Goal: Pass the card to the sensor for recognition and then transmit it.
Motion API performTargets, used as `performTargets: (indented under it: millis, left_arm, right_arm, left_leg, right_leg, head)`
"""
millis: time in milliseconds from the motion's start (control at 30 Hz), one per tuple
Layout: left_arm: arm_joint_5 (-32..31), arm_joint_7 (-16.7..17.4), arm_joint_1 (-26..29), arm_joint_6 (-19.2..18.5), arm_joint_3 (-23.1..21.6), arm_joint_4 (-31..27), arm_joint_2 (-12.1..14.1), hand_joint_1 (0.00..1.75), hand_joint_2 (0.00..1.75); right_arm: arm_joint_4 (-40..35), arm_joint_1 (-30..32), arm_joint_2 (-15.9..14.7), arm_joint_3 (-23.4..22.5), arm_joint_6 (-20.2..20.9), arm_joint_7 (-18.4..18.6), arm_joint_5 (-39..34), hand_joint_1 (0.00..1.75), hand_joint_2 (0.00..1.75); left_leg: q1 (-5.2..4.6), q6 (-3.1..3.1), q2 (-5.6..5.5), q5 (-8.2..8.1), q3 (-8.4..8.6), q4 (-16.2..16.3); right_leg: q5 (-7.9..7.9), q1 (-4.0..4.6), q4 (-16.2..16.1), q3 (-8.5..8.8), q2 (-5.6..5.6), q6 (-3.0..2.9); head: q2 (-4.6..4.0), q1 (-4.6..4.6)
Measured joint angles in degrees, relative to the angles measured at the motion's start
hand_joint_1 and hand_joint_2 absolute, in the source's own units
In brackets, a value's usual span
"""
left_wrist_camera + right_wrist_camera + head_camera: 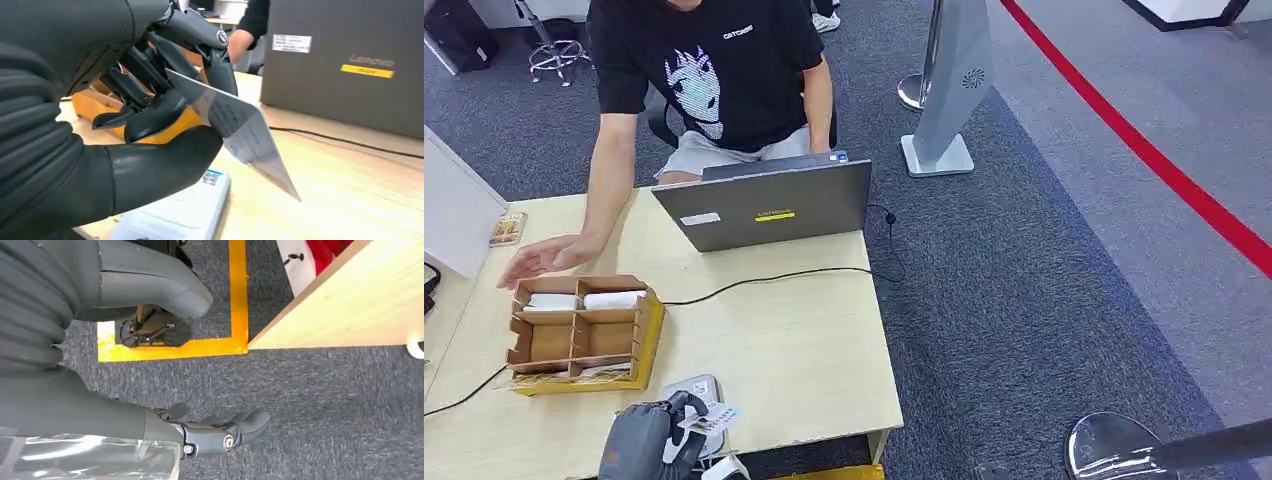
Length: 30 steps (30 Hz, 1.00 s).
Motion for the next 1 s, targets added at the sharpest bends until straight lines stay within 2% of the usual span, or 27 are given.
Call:
performTargets:
  millis: [200, 667, 867, 1000]
  left_arm:
    - [-0.7, 2.6, 1.8, 0.6, 0.2, -0.8, 0.5, 1.75, 1.75]
    - [-1.2, 4.7, 3.5, 1.0, 3.3, 0.9, -0.3, 1.75, 1.75]
    - [-2.4, 5.1, 4.4, 0.1, 7.6, 2.3, -3.0, 1.75, 1.75]
    - [-3.1, 3.8, 4.6, -1.6, 12.3, 3.5, -5.9, 1.75, 1.75]
  right_arm:
    - [-0.7, 0.4, 0.0, 0.0, -0.8, 0.4, -0.2, 0.0, 1.75]
    - [-1.4, 1.1, 0.0, 0.3, -0.7, 0.9, -0.8, 0.0, 1.75]
    - [-2.3, 1.9, 0.0, 1.0, -0.7, 1.4, -0.9, 0.0, 1.75]
    - [-2.5, 2.1, 0.0, 1.4, -0.7, 1.7, -0.9, 0.0, 1.75]
  left_leg:
    - [0.0, 0.0, -0.01, 0.0, -0.01, 0.0]
    - [0.0, 0.0, -0.01, 0.0, -0.01, 0.0]
    - [0.0, 0.0, -0.01, 0.0, -0.01, 0.0]
    - [0.0, 0.0, -0.01, 0.0, -0.01, 0.0]
  right_leg:
    - [-0.01, 0.0, 0.0, 0.01, -0.02, 0.01]
    - [-0.01, 0.0, 0.0, 0.02, -0.02, 0.01]
    - [-0.01, 0.0, 0.0, 0.01, -0.01, 0.01]
    - [-0.01, 0.0, 0.0, 0.02, -0.01, 0.01]
  head:
    - [0.0, 0.0]
    - [0.0, 0.0]
    - [0.0, -0.02]
    - [0.0, 0.0]
